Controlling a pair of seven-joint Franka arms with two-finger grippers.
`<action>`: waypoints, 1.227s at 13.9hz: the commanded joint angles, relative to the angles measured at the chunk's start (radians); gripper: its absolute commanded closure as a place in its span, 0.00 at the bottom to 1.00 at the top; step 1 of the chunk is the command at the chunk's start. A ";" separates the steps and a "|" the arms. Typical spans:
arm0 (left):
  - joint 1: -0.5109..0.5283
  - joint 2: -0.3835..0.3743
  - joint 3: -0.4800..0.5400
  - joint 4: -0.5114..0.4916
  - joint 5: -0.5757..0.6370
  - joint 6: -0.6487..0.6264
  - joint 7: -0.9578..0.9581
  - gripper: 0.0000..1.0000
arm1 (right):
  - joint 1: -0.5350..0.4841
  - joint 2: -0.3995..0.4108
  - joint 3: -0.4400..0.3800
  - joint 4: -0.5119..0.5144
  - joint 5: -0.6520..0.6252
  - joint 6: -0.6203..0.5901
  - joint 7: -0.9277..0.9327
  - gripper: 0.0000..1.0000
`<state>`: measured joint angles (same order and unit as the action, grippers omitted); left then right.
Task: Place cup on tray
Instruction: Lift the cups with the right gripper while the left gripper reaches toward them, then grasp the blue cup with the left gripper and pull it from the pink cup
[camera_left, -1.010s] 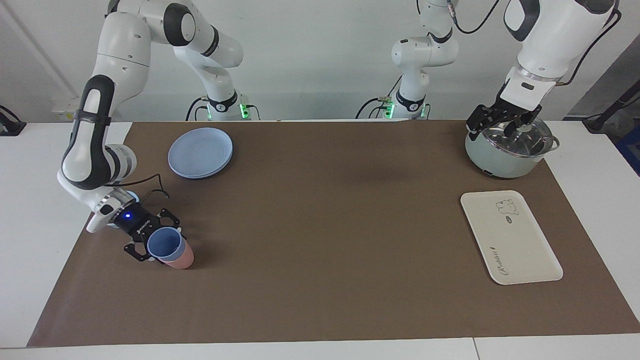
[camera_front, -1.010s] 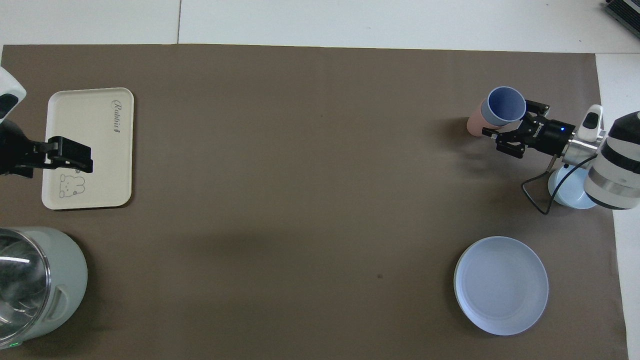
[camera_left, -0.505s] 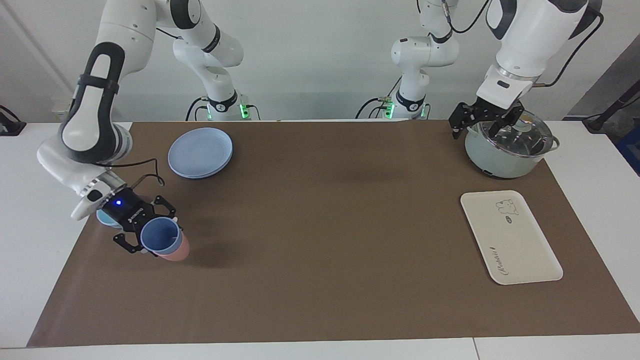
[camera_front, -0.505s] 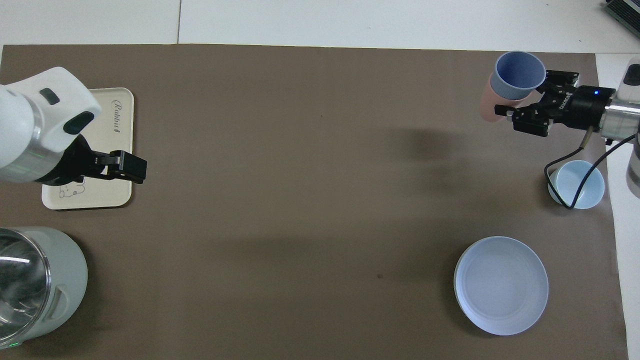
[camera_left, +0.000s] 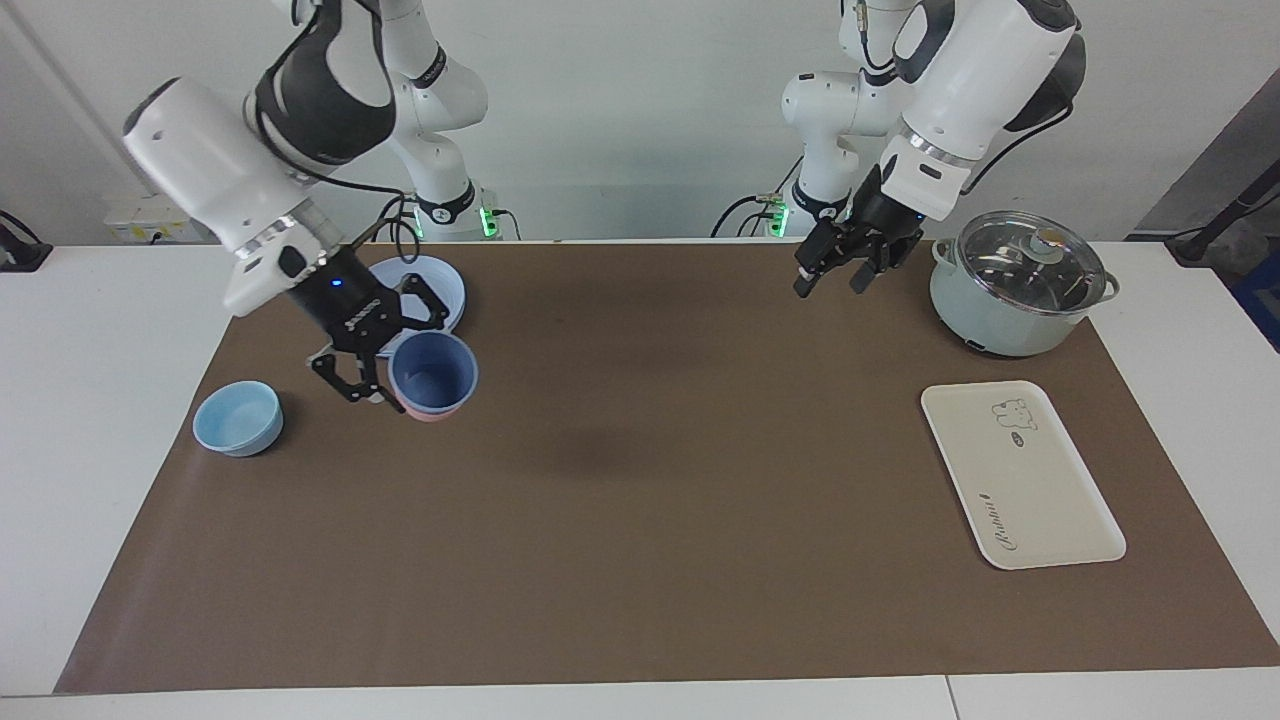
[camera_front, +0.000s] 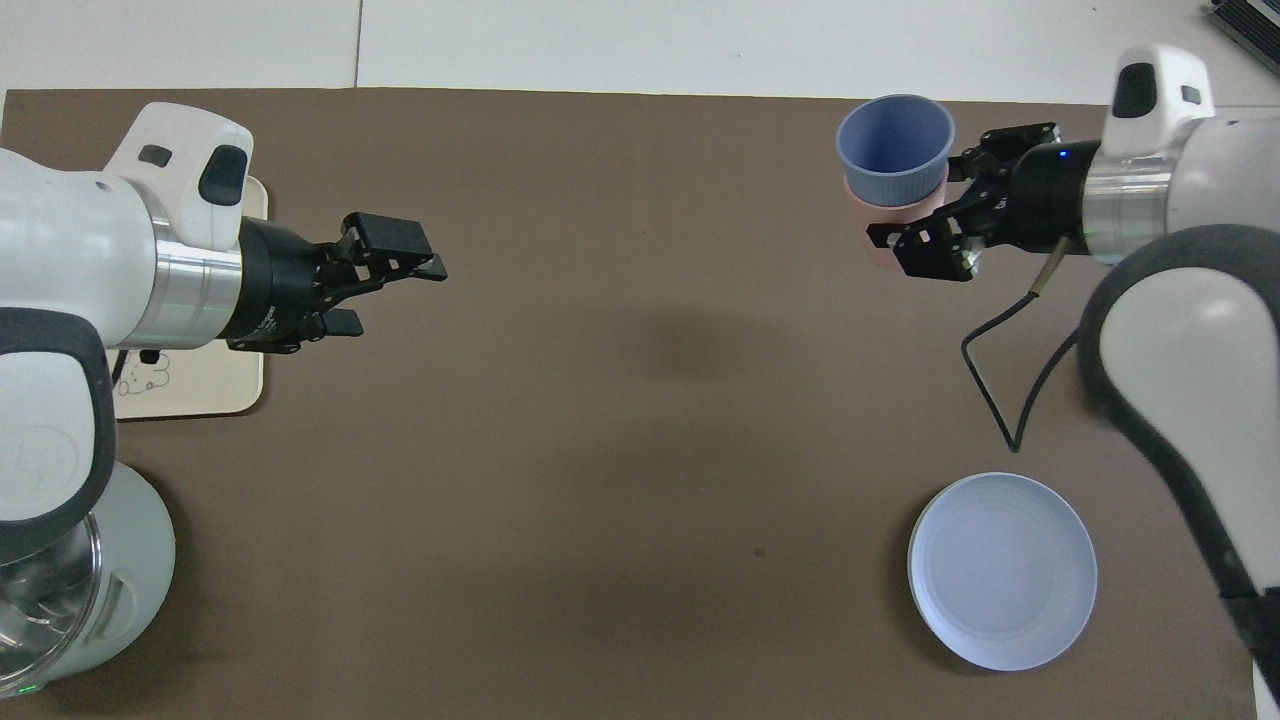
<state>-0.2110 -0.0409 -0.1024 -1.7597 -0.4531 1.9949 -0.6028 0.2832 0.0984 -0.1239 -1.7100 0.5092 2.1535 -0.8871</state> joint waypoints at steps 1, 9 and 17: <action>-0.118 0.070 0.015 -0.020 -0.166 0.227 -0.126 0.07 | 0.104 0.007 -0.003 0.020 -0.142 0.022 0.150 1.00; -0.260 0.165 0.015 0.023 -0.380 0.430 -0.137 0.33 | 0.211 -0.008 -0.003 0.000 -0.285 0.052 0.263 1.00; -0.260 0.210 0.018 0.109 -0.386 0.487 -0.161 0.44 | 0.211 -0.023 -0.003 -0.039 -0.287 0.086 0.261 1.00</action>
<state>-0.4561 0.1467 -0.0851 -1.6750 -0.8272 2.4411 -0.7507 0.4944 0.0993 -0.1298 -1.7175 0.2474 2.2102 -0.6305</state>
